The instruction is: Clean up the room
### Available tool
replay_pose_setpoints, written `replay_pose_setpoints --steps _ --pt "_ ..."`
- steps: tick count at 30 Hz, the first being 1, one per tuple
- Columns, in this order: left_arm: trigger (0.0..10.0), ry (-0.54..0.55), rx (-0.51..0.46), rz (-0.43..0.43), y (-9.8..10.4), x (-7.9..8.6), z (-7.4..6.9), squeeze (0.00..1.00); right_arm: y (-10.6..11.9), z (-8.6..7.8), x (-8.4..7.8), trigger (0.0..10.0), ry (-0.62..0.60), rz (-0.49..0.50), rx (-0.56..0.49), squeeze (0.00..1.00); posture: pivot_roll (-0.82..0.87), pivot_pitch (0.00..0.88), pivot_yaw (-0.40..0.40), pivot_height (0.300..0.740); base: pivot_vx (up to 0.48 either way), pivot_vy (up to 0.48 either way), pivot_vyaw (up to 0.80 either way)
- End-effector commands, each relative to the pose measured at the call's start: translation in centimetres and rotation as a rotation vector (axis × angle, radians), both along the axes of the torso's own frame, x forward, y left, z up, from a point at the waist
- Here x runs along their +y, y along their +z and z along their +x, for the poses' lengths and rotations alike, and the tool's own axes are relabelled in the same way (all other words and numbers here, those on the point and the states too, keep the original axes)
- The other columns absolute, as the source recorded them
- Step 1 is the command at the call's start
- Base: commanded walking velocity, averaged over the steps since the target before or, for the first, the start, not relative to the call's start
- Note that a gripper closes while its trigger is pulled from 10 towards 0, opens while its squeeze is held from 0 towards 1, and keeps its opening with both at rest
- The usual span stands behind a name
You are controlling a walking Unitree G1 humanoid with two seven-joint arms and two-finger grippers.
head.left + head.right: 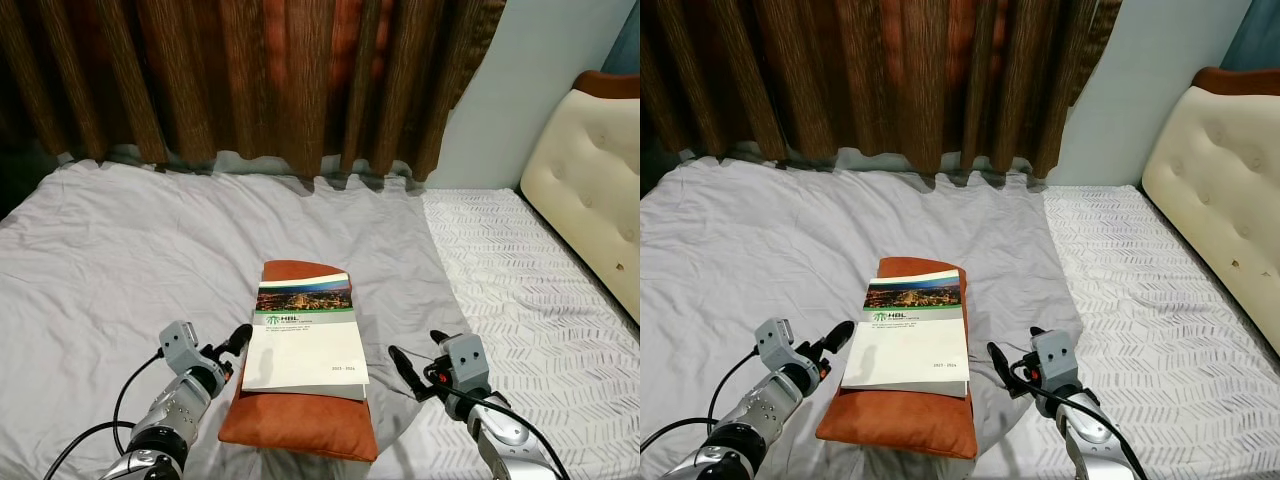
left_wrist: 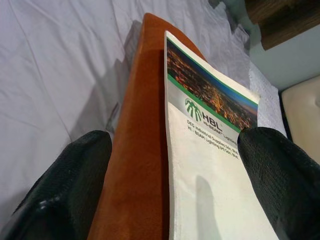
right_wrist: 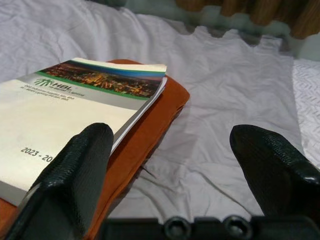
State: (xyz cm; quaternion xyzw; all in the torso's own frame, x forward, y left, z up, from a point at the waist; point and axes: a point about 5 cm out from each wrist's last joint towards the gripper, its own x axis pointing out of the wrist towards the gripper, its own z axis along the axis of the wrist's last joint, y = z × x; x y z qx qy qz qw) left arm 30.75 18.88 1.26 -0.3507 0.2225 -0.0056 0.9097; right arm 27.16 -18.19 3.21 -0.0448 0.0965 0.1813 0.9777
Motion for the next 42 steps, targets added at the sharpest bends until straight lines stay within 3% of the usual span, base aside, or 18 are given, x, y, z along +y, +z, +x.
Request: replay_pose_setpoints --steps 1,9,27,39,40,42 --pt "10.0 -0.02 0.01 -0.018 -0.4 -0.7 -0.2 0.0 0.4 -0.1 0.4 10.0 0.054 0.031 -0.005 0.0 -0.04 0.016 -0.077 0.74 0.0 0.0 0.0" --pt "10.0 -0.072 0.026 -0.025 -0.4 -2.1 0.0 0.0 -0.3 -0.2 2.1 10.0 0.19 0.046 0.06 0.0 -0.04 0.004 -0.062 0.74 0.0 0.0 0.0" --pt "10.0 -0.136 0.076 -0.003 -0.5 -4.0 0.2 0.0 -0.8 -0.5 2.3 10.0 0.211 0.043 0.09 0.0 -0.06 0.0 -0.05 0.74 0.0 0.0 0.0" --pt "10.0 -0.128 0.115 -0.043 -0.9 -5.2 0.0 0.0 -0.8 -0.5 2.4 10.0 0.216 0.038 0.095 0.0 -0.07 0.0 -0.05 0.74 0.0 0.0 0.0" --pt "6.9 -0.131 0.117 -0.043 -0.9 -5.4 0.0 0.0 -0.8 -0.5 2.3 10.0 0.216 0.036 0.095 0.0 -0.07 0.0 -0.053 0.74 0.0 0.0 0.0" --pt "6.9 -0.132 0.117 -0.043 -0.9 -5.5 0.0 0.0 -0.8 -0.4 2.3 10.0 0.216 0.035 0.095 0.0 -0.07 0.0 -0.053 0.74 0.0 0.0 0.0"
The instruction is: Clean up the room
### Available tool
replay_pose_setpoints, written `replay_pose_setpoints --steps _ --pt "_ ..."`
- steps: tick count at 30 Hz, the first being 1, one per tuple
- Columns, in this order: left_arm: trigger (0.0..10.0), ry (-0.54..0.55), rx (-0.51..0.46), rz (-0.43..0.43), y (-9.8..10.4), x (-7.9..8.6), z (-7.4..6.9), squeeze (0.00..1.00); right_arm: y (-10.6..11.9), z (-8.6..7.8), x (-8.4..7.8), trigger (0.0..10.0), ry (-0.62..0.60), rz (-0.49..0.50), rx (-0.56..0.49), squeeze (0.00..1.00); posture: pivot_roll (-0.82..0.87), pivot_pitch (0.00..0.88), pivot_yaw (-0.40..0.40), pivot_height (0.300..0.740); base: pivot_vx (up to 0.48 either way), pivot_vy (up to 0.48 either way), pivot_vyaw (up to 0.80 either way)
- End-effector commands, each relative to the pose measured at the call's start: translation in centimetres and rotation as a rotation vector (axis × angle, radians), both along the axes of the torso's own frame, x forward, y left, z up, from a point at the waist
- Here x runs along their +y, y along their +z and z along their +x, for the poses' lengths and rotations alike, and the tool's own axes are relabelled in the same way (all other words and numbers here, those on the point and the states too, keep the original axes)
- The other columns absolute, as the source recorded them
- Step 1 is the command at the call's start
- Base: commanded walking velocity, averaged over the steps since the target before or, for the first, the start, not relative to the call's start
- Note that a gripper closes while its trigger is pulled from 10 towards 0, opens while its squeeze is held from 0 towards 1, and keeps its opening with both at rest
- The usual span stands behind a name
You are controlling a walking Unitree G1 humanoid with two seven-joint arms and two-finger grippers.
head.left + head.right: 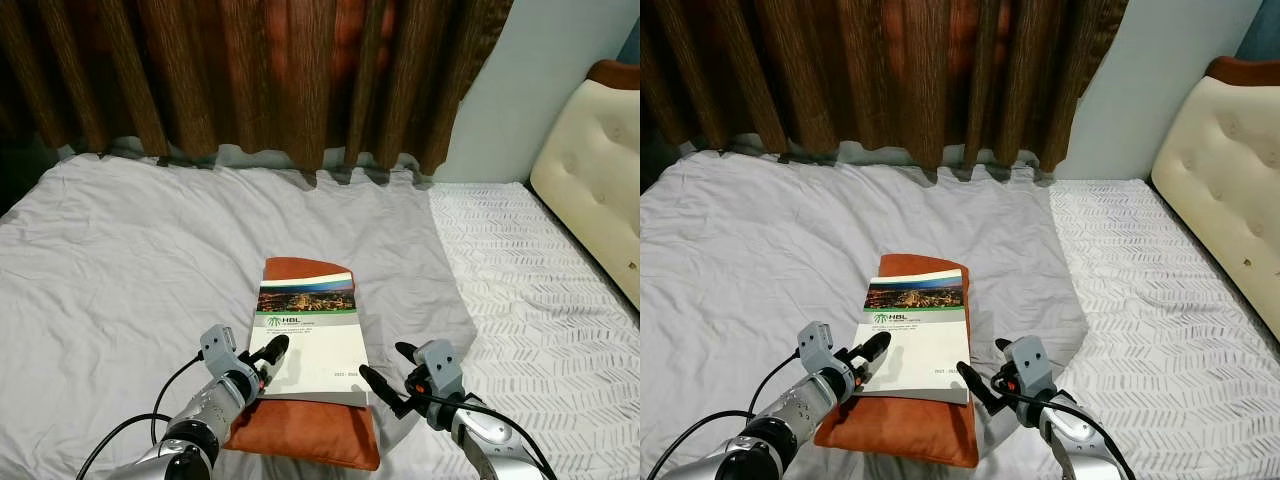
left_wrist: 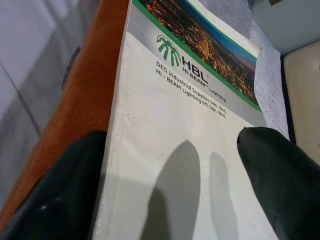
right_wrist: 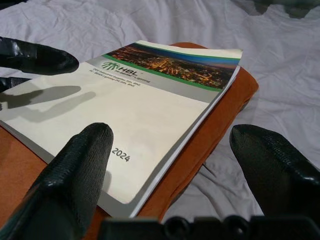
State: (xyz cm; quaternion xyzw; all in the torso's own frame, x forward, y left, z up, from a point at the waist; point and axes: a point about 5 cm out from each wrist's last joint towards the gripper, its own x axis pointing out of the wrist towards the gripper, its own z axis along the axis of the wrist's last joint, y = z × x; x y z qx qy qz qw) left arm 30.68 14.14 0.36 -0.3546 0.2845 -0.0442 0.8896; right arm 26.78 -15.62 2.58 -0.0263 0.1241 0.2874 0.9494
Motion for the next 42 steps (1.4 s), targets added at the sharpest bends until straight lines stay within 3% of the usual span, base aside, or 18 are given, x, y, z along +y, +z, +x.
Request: replay_pose_setpoints --steps 1,2,3,4,13,19,20,27,30,31,32,34,35,37,38,39,40,42 --pt "4.1 -0.024 0.024 -0.005 -0.1 -0.9 0.0 0.0 -0.1 0.0 -0.4 10.0 0.004 -0.013 0.018 0.0 -0.08 0.0 -0.054 0.74 0.0 0.0 0.0" --pt "3.0 -0.024 0.025 -0.005 -0.1 -0.9 -0.1 0.0 -0.1 0.0 -0.4 10.0 0.004 -0.014 0.018 0.0 -0.08 0.0 -0.054 0.74 0.0 0.0 0.0" --pt "3.0 -0.024 0.025 -0.005 -0.1 -0.9 -0.1 0.0 -0.1 0.0 -0.4 10.0 0.004 -0.014 0.018 0.0 -0.08 0.0 -0.054 0.74 0.0 0.0 0.0" --pt "0.0 -0.02 0.027 -0.01 -0.2 -0.9 -0.1 0.0 -0.1 0.0 -0.5 10.0 0.002 -0.017 0.019 0.0 -0.08 0.0 -0.058 0.74 0.0 0.0 0.0" --pt "0.0 0.021 0.054 -0.009 -0.7 -0.6 -0.6 0.0 -0.2 -0.2 -1.1 10.0 0.008 -0.033 0.029 0.0 -0.1 0.0 -0.073 0.74 0.0 0.0 0.0" --pt "0.0 0.028 0.011 0.02 -0.3 0.2 -0.2 0.0 -0.2 -0.2 -1.2 10.0 0.0 -0.03 0.029 0.0 -0.1 0.0 -0.064 0.74 0.0 0.0 0.0" --pt "0.0 0.003 -0.048 0.076 0.4 0.9 0.3 0.0 -0.3 -0.2 -1.0 10.0 -0.005 -0.024 0.031 0.0 -0.08 0.0 -0.052 0.74 0.0 0.0 0.0" --pt "0.0 0.001 -0.175 0.168 2.2 3.0 1.6 0.0 -0.4 -0.3 -0.9 10.0 -0.01 -0.019 0.037 0.0 -0.07 0.0 -0.048 0.74 0.0 0.0 0.0" --pt "0.0 0.008 -0.319 0.274 4.4 4.5 2.7 0.0 -0.4 -0.2 -0.9 10.0 -0.023 -0.021 0.029 0.0 -0.05 0.0 -0.051 0.74 0.0 0.0 0.0" --pt "0.0 0.008 -0.319 0.274 4.4 4.5 2.7 0.0 -0.4 -0.2 -0.9 10.0 -0.023 -0.021 0.029 0.0 -0.05 0.0 -0.051 0.74 0.0 0.0 0.0" --pt "0.0 -0.008 -0.434 0.347 6.1 4.6 3.4 0.0 0.0 0.2 -1.2 10.0 -0.056 -0.024 0.003 0.0 -0.04 0.0 -0.052 0.74 0.0 0.0 0.0" --pt "0.0 -0.008 -0.434 0.347 6.1 4.6 3.4 0.0 0.0 0.2 -1.2 10.0 -0.056 -0.024 0.003 0.0 -0.04 0.0 -0.052 0.74 0.0 0.0 0.0" --pt "0.0 -0.034 -0.568 0.443 7.9 3.9 3.6 0.0 0.8 1.0 -1.9 10.0 -0.154 -0.035 -0.056 0.0 -0.02 0.0 -0.049 0.74 0.0 0.0 0.0" --pt "0.0 -0.042 -0.622 0.48 8.6 3.5 3.6 0.0 1.1 1.3 -2.3 10.0 -0.202 -0.041 -0.081 0.0 -0.02 0.0 -0.049 0.74 0.0 0.0 0.0" --pt "0.0 -0.047 -0.687 0.502 9.4 2.8 3.2 0.0 1.6 1.7 -3.2 10.0 -0.296 -0.077 -0.117 0.0 -0.01 0.0 -0.046 0.74 0.0 0.0 0.0" --pt "0.0 -0.07 -0.776 0.539 10.6 1.4 2.3 0.0 2.2 2.1 -4.4 10.0 -0.403 -0.1 -0.166 0.0 0.0 0.0 -0.044 0.74 0.0 0.0 0.0" --pt "0.0 -0.07 -0.776 0.539 10.6 1.4 2.3 0.0 2.2 2.1 -4.4 10.0 -0.403 -0.1 -0.166 0.0 0.0 0.0 -0.044 0.74 0.0 0.0 0.0" --pt "0.0 -0.164 -0.893 0.651 11.4 -1.0 0.1 0.0 3.0 1.8 -5.0 10.0 -0.454 -0.081 -0.219 0.0 0.01 0.0 -0.037 0.74 0.0 0.0 0.0"
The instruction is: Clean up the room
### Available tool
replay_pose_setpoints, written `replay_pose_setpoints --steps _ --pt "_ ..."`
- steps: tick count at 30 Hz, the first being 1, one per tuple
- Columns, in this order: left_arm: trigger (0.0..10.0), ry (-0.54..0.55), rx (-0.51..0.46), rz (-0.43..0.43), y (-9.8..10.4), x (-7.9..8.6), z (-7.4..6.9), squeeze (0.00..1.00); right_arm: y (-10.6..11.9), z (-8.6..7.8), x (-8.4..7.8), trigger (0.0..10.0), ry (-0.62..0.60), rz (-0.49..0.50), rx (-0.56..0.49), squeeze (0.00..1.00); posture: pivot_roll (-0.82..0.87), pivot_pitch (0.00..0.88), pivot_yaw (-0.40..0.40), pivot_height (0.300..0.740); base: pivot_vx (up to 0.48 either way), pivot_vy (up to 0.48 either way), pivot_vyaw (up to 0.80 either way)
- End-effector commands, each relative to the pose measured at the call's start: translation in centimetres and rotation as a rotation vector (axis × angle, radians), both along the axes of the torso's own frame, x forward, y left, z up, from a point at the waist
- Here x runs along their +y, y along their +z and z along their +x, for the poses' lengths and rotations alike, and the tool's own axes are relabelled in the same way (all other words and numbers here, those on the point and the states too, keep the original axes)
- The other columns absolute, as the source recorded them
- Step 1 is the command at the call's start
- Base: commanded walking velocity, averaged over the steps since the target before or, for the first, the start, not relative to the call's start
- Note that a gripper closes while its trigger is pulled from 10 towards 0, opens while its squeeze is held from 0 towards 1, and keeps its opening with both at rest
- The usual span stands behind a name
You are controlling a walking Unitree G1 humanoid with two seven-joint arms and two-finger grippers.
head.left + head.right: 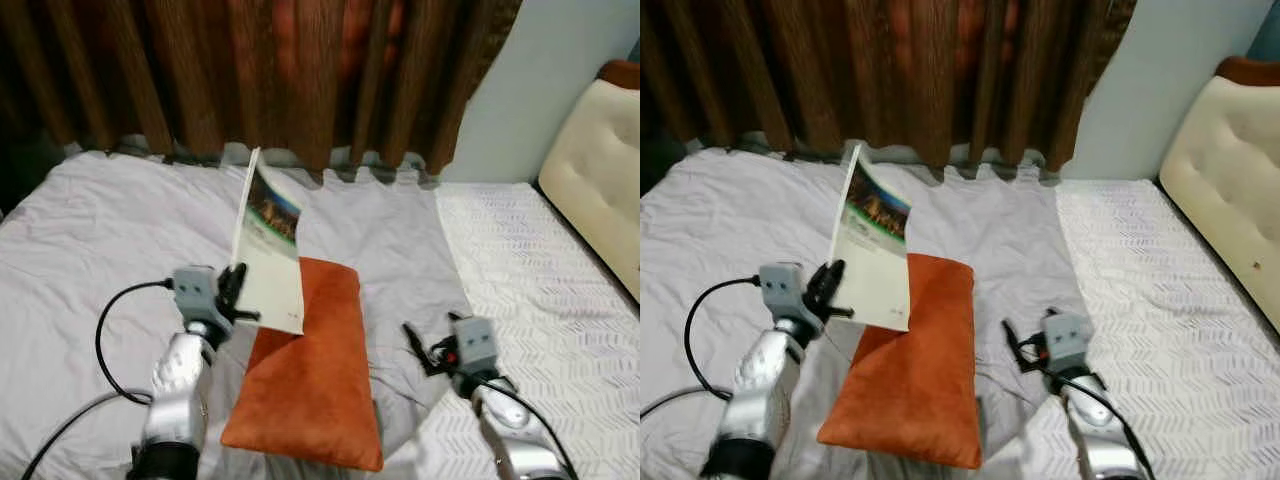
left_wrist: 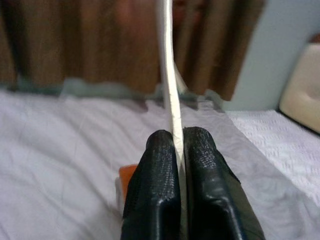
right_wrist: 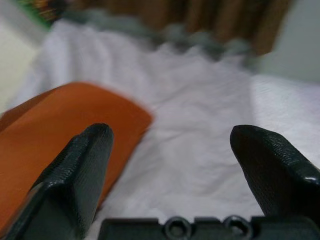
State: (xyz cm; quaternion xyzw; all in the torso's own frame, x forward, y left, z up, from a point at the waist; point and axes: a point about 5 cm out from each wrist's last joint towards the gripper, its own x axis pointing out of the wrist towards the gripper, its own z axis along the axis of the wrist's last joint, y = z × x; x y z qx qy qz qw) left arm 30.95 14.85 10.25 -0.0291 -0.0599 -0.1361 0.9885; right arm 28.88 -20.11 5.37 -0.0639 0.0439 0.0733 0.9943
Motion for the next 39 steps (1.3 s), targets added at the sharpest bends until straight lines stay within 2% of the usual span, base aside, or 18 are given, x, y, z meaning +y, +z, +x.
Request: replay_pose_setpoints --steps 1,5,6,7,8,9,10,12,17,20,23,25,28,35,39 --pt "0.0 -0.068 -0.103 0.12 1.6 -2.1 -0.7 0.0 0.3 -0.4 -0.5 10.0 -0.037 -0.005 -0.031 0.0 0.01 0.0 -0.037 0.74 0.0 0.0 0.0" --pt "0.0 0.001 -0.124 0.186 0.7 -2.1 -3.3 0.0 1.0 -1.1 -1.5 10.0 -0.114 -0.005 -0.098 0.0 0.01 0.0 -0.027 0.74 0.0 0.0 0.0" --pt "0.0 0.001 -0.124 0.186 0.7 -2.1 -3.3 0.0 1.0 -1.1 -1.5 10.0 -0.114 -0.005 -0.098 0.0 0.01 0.0 -0.027 0.74 0.0 0.0 0.0" --pt "0.0 0.038 -0.118 0.208 0.3 -1.9 -4.0 0.0 1.2 -1.4 -2.1 10.0 -0.15 0.0 -0.113 0.0 0.01 0.0 -0.025 0.74 0.0 0.0 0.0" --pt "6.0 0.122 -0.061 0.195 -0.4 -1.3 -4.4 0.0 1.3 -1.9 -2.6 10.0 -0.187 -0.011 -0.126 0.0 0.01 0.0 -0.025 0.74 0.0 0.0 0.0" --pt "10.0 0.169 -0.007 0.188 -1.0 -0.8 -4.5 0.0 1.0 -2.3 -3.0 10.0 -0.208 -0.019 -0.119 0.0 0.0 0.0 -0.025 0.74 0.0 0.0 0.0" --pt "10.0 0.169 -0.007 0.188 -1.0 -0.8 -4.5 0.0 1.0 -2.3 -3.0 10.0 -0.208 -0.019 -0.119 0.0 0.0 0.0 -0.025 0.74 0.0 0.0 0.0" --pt "10.0 0.187 0.055 0.163 -1.5 -0.7 -4.5 0.0 0.4 -2.6 -3.0 10.0 -0.207 -0.033 -0.097 0.0 0.0 0.0 -0.023 0.74 0.0 0.0 0.0" --pt "10.0 0.138 0.059 0.155 -1.7 -1.2 -4.0 0.0 -0.2 -1.8 -1.5 10.0 -0.112 -0.04 -0.041 0.0 -0.02 0.0 -0.013 0.74 0.0 -0.096 0.0" --pt "10.0 0.129 0.065 0.152 -1.9 -1.3 -3.9 0.0 -0.2 -1.6 -1.3 10.0 -0.108 -0.027 -0.032 0.0 -0.02 0.0 -0.017 0.74 0.0 -0.48 0.0" --pt "10.0 0.095 0.092 0.16 -2.7 -1.4 -4.2 0.0 -0.6 -2.3 -1.4 10.0 -0.116 -0.001 -0.012 0.0 -0.02 0.0 -0.024 0.74 0.0 -0.47 0.0" --pt "10.0 0.062 0.119 0.162 -3.4 -1.6 -4.8 0.0 -1.1 -3.2 -1.7 10.0 -0.145 0.03 0.012 0.0 -0.02 0.0 -0.027 0.74 0.0 -0.465 0.0" --pt "10.0 0.055 0.141 0.16 -4.0 -1.4 -5.4 0.0 -2.0 -4.7 -3.2 10.0 -0.251 0.083 0.051 0.0 -0.02 0.0 -0.025 0.74 0.0 -0.46 0.0" --pt "10.0 0.043 0.146 0.158 -4.2 -1.6 -5.4 0.0 -2.4 -5.5 -3.6 10.0 -0.279 0.098 0.065 0.0 -0.03 0.0 -0.013 0.74 0.0 -0.456 0.0" --pt "10.0 0.036 0.148 0.173 -4.3 -1.5 -5.3 0.0 -2.1 -5.2 -3.0 10.0 -0.239 0.078 0.052 0.0 -0.03 0.0 -0.002 0.74 0.0 -0.437 0.0"
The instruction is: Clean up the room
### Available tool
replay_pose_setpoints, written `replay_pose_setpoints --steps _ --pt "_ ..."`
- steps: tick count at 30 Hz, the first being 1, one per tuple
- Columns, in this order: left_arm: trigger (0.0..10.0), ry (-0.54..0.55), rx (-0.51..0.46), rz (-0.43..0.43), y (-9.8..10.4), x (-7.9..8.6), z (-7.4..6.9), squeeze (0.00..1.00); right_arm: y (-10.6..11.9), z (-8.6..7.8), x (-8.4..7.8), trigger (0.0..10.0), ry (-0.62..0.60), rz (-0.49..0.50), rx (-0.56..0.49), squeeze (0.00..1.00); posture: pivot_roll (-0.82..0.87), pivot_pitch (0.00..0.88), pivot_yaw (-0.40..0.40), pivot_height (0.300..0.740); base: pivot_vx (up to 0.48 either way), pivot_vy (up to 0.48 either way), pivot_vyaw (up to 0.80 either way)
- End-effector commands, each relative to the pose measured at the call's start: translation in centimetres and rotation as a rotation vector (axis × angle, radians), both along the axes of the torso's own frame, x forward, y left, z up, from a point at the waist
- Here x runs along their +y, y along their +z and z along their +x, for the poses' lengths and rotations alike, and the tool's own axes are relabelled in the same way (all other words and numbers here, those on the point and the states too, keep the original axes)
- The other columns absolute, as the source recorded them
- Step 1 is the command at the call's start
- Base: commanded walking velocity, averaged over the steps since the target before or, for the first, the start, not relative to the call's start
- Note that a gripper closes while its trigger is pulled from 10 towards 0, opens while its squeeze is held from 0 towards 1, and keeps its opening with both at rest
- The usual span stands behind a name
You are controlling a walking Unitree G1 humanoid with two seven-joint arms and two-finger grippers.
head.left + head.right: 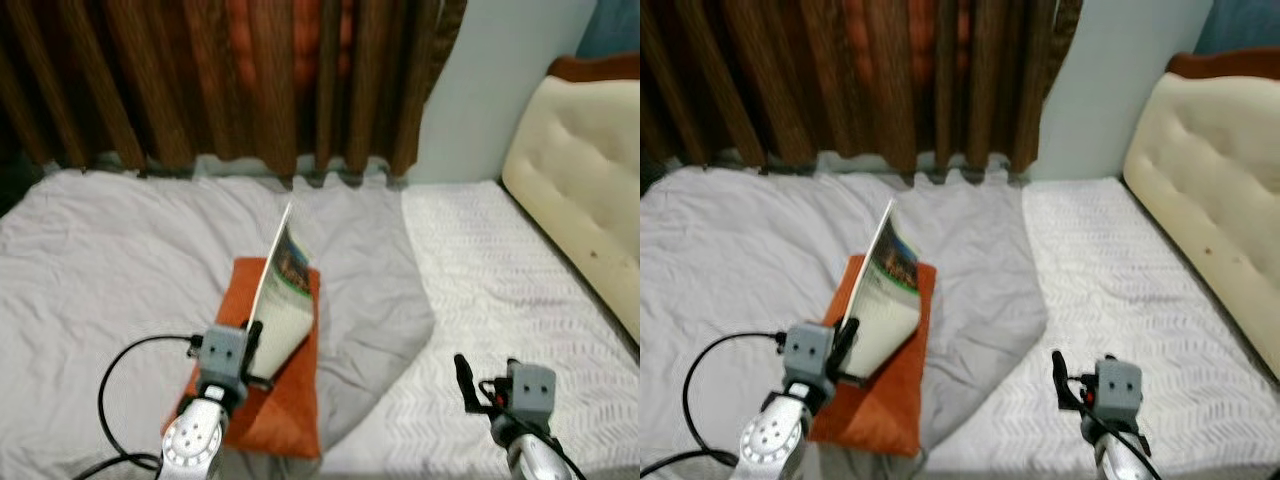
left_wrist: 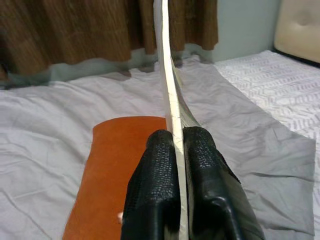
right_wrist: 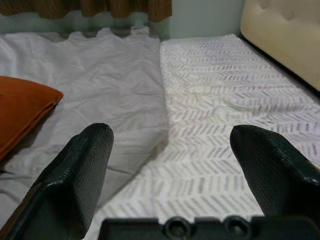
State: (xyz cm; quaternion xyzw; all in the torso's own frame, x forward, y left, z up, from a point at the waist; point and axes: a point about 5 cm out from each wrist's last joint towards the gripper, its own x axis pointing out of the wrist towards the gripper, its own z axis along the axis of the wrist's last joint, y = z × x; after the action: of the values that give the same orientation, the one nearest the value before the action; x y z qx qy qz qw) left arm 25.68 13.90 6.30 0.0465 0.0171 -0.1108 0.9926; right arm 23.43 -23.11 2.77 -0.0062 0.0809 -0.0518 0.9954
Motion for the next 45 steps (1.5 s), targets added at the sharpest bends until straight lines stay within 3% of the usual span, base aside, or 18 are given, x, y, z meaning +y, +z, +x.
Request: replay_pose_setpoints --steps 1,4,8,14,35,45 --pt "10.0 -0.018 0.016 0.003 -0.3 -0.5 0.0 0.0 0.5 0.3 0.0 10.0 0.02 -0.022 -0.012 0.0 -0.03 0.0 -0.002 0.74 0.0 -0.424 0.0" --pt "10.0 -0.014 0.021 -0.002 -0.3 -0.5 0.2 0.0 0.7 0.6 0.2 10.0 0.045 -0.036 -0.019 0.0 -0.04 0.0 -0.001 0.74 0.167 -0.411 0.0" --pt "10.0 0.015 0.038 -0.023 -0.4 -0.1 1.6 0.0 1.7 2.6 1.3 10.0 0.12 -0.063 -0.049 0.0 -0.04 0.0 0.002 0.74 0.285 -0.382 0.0" --pt "10.0 0.056 0.047 -0.017 -0.5 0.8 2.1 0.0 1.8 3.2 1.9 10.0 0.161 -0.063 -0.047 0.0 -0.03 0.0 0.0 0.74 0.337 -0.337 0.0" --pt "10.0 0.047 0.057 0.002 -1.0 0.9 2.4 0.0 1.3 3.5 2.8 10.0 0.222 -0.06 -0.03 0.0 -0.02 0.0 0.005 0.74 0.43 -0.094 0.0" --pt "10.0 -0.058 0.043 0.032 -1.3 -1.1 1.7 0.0 0.9 3.2 3.1 10.0 0.267 -0.062 -0.016 0.0 -0.03 0.0 0.0 0.74 0.415 -0.117 0.0"
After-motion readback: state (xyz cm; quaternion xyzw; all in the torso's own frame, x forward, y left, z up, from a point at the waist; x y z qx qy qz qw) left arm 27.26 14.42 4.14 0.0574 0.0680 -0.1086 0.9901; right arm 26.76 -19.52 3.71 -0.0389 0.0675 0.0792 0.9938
